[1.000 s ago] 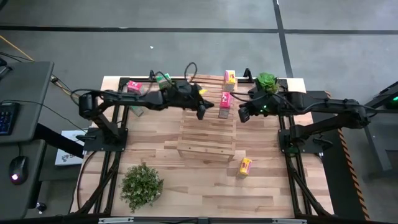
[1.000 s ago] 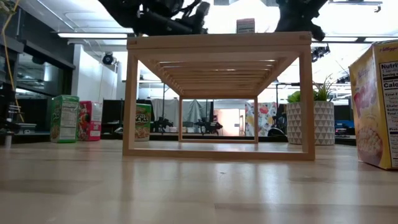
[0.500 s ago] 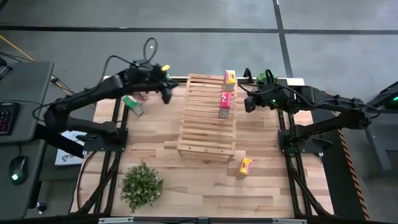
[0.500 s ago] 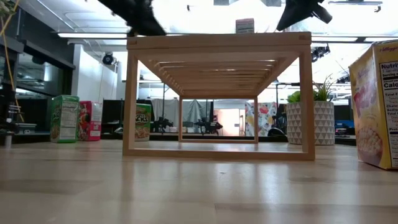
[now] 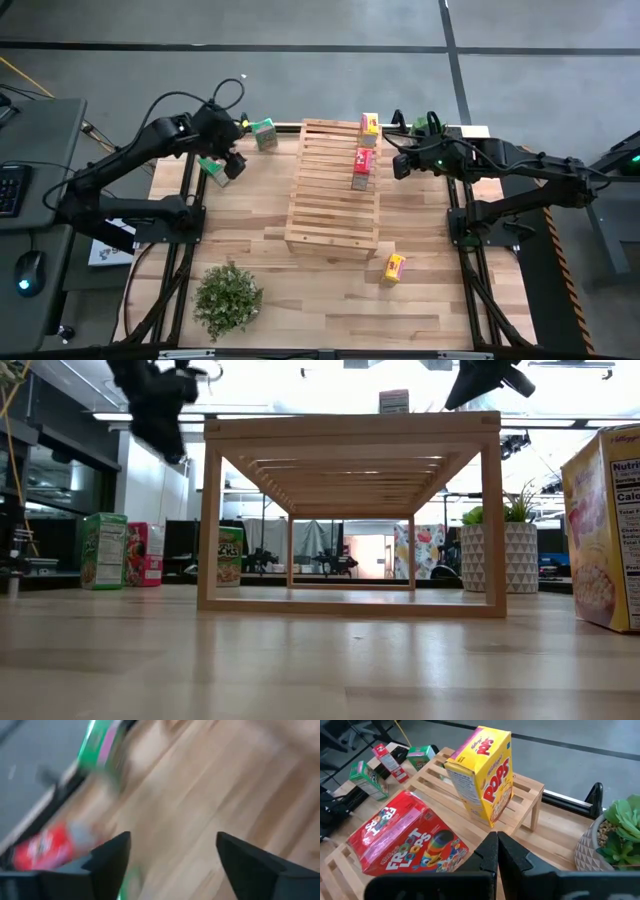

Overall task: Stack cereal on shelf
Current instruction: Put the bottom green cereal box on the shelf

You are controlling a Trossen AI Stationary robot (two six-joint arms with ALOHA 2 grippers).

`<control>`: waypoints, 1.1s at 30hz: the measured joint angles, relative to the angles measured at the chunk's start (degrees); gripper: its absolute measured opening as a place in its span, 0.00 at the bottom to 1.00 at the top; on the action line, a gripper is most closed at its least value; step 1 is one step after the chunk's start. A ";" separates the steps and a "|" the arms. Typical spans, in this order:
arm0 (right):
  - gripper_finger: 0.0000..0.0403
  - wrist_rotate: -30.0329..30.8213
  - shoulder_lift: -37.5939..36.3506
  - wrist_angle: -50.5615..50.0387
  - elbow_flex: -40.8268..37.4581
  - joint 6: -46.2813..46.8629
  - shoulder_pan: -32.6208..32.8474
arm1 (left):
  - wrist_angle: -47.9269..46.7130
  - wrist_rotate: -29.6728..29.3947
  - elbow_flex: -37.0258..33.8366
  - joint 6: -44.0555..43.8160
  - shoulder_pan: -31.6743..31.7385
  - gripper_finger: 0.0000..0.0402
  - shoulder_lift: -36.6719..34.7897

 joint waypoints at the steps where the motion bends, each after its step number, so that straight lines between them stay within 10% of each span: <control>1: 0.00 0.01 0.00 -0.01 0.00 0.00 0.00 | -2.03 -1.29 0.00 -1.78 0.62 0.75 0.82; 10: 0.00 0.01 0.00 -0.17 -0.01 -0.02 0.00 | -8.69 -4.40 -0.04 -28.33 3.98 0.82 3.61; 22: 0.00 0.04 0.00 -0.55 -0.01 -1.05 0.00 | -8.65 -26.58 -9.48 -66.43 -5.80 0.82 -10.54; 33: 0.00 0.02 0.00 -0.55 -0.04 -1.09 0.00 | 4.66 -30.03 -23.07 -80.70 -4.33 0.82 -12.20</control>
